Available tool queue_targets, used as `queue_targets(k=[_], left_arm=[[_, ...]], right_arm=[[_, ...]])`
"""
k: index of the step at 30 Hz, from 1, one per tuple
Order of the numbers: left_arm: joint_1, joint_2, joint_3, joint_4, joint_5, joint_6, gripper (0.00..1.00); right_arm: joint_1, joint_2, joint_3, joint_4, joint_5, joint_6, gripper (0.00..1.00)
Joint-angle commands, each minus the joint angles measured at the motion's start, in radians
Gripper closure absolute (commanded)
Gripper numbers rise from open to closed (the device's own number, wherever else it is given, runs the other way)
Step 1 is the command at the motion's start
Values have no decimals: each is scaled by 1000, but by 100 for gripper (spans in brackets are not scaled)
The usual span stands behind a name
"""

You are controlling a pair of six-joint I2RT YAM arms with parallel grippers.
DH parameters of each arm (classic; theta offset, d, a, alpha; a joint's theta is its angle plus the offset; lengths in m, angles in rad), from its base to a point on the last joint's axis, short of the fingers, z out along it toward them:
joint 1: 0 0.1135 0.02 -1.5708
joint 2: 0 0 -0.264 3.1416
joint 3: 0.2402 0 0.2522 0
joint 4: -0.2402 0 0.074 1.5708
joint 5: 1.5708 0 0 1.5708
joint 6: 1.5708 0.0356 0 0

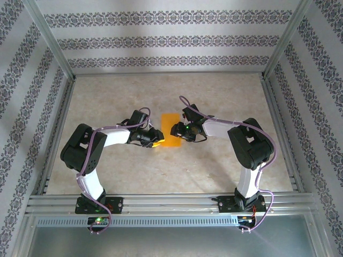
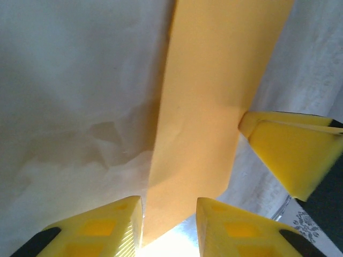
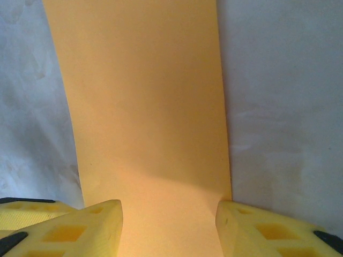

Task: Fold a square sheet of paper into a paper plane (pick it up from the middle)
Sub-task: Third fold the triangle at the center of the table.

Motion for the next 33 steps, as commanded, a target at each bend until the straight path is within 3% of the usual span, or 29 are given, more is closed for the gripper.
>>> queue_targets(k=[1, 13, 22, 33], left_arm=[[-13, 24, 28, 76, 48, -1, 69], [28, 61, 78, 102, 58, 56, 71], [32, 105, 159, -26, 29, 128, 73], [40, 122, 146, -9, 26, 53, 76]], right_arm=[[-9, 31, -30, -27, 6, 1, 48], [-15, 31, -40, -29, 2, -11, 49], [-18, 30, -37, -28, -5, -14, 49], [-23, -16, -47, 41, -34, -52, 48]])
